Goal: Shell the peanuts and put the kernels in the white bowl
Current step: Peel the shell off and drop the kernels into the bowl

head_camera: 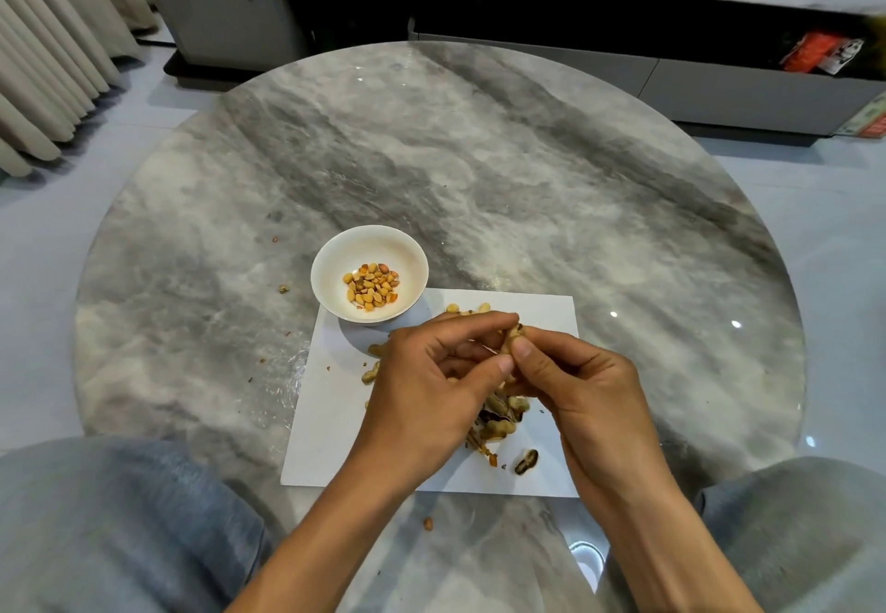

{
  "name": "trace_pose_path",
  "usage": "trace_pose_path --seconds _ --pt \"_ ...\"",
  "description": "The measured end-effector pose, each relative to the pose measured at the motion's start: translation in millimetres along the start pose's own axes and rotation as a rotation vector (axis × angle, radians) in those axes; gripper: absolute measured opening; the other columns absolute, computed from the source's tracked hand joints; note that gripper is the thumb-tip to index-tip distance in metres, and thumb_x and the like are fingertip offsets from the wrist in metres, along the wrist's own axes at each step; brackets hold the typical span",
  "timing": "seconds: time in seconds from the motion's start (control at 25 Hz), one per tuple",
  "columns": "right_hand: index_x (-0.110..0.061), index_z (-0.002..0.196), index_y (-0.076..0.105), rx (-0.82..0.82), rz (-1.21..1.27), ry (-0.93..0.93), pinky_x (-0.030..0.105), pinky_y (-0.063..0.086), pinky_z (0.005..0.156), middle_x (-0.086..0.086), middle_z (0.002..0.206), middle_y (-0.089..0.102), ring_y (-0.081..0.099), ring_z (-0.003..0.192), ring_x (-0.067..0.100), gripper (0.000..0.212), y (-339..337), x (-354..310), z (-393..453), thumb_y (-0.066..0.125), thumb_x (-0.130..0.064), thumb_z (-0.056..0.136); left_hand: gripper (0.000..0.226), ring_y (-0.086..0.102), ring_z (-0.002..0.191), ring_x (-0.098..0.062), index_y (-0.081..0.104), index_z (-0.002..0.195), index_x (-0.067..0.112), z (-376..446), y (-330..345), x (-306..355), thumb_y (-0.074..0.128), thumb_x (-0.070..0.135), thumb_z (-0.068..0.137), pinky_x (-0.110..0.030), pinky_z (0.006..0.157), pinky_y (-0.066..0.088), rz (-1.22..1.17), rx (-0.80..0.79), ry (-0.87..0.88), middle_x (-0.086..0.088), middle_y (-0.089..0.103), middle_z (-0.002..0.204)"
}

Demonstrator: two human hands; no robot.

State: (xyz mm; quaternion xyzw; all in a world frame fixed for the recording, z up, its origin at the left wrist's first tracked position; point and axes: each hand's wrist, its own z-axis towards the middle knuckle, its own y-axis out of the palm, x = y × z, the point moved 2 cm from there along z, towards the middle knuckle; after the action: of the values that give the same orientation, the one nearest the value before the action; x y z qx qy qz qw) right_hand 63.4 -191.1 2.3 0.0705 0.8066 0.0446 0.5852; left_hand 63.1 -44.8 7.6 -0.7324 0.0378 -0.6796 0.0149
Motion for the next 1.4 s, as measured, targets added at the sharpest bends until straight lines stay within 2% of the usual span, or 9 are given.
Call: trace_pose_path --seconds 0.2,0.56,0.84,0.92,1.0,1.12,1.2,1.28,1.4 --pt "-0.02 0.088 0.081 -0.087 -0.394 -0.195 0.025 0.058 0.075 -0.004 0.084 0.078 0.074 0.083 0.012 0.012 -5.0 -13.7 0.6 0.073 -0.011 0.086 0.038 0.072 0.08 -0.01 0.076 0.108 0.024 2.2 -7.0 2.3 0.08 0.0 0.079 -0.024 0.077 0.059 0.123 -0.034 0.056 0.004 0.075 0.088" --pt "-0.006 0.094 0.078 -0.01 0.026 -0.029 0.028 0.06 0.073 0.015 0.092 0.077 0.075 0.084 0.026 0.024 -0.4 -7.5 -0.4 0.069 -0.02 0.077 0.036 0.074 0.085 -0.025 0.079 0.096 0.023 3.3 -6.7 3.2 0.076 -0.007 0.077 -0.031 0.079 0.06 -0.273 0.0 -0.137 -0.01 0.077 0.091" --pt "-0.011 0.091 0.079 0.033 0.023 -0.003 0.032 0.06 0.075 0.012 0.087 0.077 0.074 0.078 0.025 0.014 2.3 -1.2 0.5 0.069 -0.018 0.084 0.035 0.074 0.083 -0.02 0.076 0.107 0.019 3.4 0.9 -3.4 0.066 -0.008 0.088 -0.025 0.077 0.059 -0.359 0.052 -0.274 -0.008 0.077 0.097" --pt "-0.018 0.092 0.079 0.093 -0.129 -0.128 0.029 0.059 0.074 0.003 0.087 0.078 0.075 0.081 0.018 0.012 5.4 0.5 -0.7 0.07 -0.011 0.088 0.028 0.073 0.09 -0.02 0.076 0.107 0.013 3.7 5.3 -6.3 0.06 -0.004 0.092 -0.024 0.076 0.058 -0.56 0.086 -0.399 -0.011 0.076 0.102" --pt "-0.021 0.095 0.079 0.147 -0.406 -0.409 0.024 0.055 0.072 -0.006 0.089 0.075 0.072 0.084 0.011 0.017 9.8 1.3 -4.2 0.072 -0.007 0.088 0.022 0.073 0.092 -0.019 0.074 0.108 0.006 4.2 8.8 -7.2 0.057 0.002 0.094 -0.024 0.076 0.059 -0.773 0.099 -0.484 -0.013 0.075 0.105" --pt "-0.014 0.104 0.078 0.195 -0.889 -0.88 0.025 0.049 0.068 -0.002 0.094 0.069 0.063 0.083 0.014 0.022 14.7 8.3 -9.3 0.073 -0.003 0.086 0.023 0.07 0.092 -0.018 0.073 0.104 0.003 5.1 13.0 -9.2 0.06 0.012 0.086 -0.027 0.085 0.058 -0.929 0.105 -0.525 -0.013 0.073 0.105" --pt "-0.014 0.106 0.078 0.211 -0.992 -0.976 0.029 0.049 0.065 0.002 0.096 0.069 0.059 0.081 0.018 0.022 14.8 11.7 -8.4 0.071 -0.007 0.086 0.022 0.069 0.097 -0.02 0.073 0.101 0.003 5.1 13.7 -11.3 0.06 0.012 0.087 -0.029 0.09 0.055 -0.951 0.115 -0.543 -0.013 0.073 0.106" --pt "-0.017 0.105 0.079 0.21 -0.881 -0.866 0.032 0.051 0.064 -0.003 0.096 0.067 0.061 0.082 0.016 0.021 13.2 10.2 -7.5 0.071 -0.01 0.087 0.02 0.07 0.097 -0.021 0.073 0.102 0.001 5.3 13.9 -12.8 0.056 0.009 0.092 -0.026 0.082 0.058 -0.958 0.12 -0.562 -0.014 0.073 0.106" --pt "-0.022 0.099 0.079 0.157 -0.541 -0.503 0.026 0.055 0.068 -0.012 0.091 0.069 0.068 0.085 0.011 0.017 10.2 6.8 -4.9 0.074 -0.011 0.088 0.018 0.072 0.089 -0.016 0.074 0.096 0.001 3.9 13.1 -13.9 0.056 0.004 0.095 -0.024 0.074 0.059 -0.903 0.114 -0.585 -0.014 0.074 0.101"
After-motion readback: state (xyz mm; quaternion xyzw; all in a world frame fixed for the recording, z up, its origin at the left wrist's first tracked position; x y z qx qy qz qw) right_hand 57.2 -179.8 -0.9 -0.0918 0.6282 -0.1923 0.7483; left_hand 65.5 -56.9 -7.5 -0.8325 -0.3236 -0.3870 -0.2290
